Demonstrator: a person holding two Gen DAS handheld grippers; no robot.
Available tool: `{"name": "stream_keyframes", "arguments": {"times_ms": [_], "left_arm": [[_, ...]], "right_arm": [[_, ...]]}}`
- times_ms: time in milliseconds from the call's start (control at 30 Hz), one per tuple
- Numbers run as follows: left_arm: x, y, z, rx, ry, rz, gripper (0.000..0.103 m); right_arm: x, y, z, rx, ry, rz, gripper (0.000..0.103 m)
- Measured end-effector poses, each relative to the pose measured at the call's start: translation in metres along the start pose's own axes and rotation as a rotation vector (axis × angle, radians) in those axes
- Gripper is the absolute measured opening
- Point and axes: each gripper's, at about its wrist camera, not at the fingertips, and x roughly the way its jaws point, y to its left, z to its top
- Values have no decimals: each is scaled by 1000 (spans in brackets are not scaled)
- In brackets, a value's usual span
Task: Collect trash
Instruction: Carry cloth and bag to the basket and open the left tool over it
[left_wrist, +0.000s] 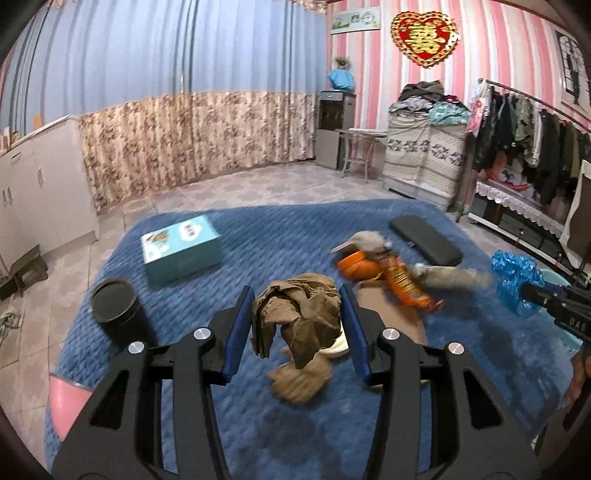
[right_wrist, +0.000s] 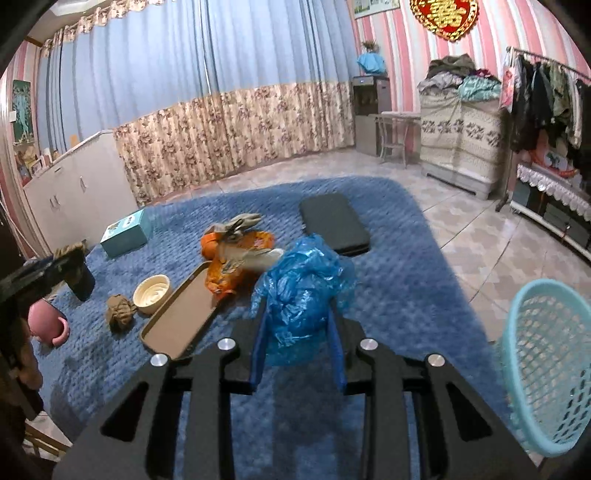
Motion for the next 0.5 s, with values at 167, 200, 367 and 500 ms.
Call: {"name": "stream_keyframes", "arguments": {"times_ms": [167,200,367,500], "left_arm": [[1,-35,12,44,-24,-45,46],[1,-41,13,52,-27,-50,46],[8,-74,20,73,-39,-83,46],[17,-97,26,60,-29,-120,46]], "right_arm": [[-20,-28,5,36,-49,-50,29],[-23,-33,5,37,-55,-62,29],[-39,-62,5,57,-86,-147,29],[-53,-86,5,84,-114,-219,29]]}}
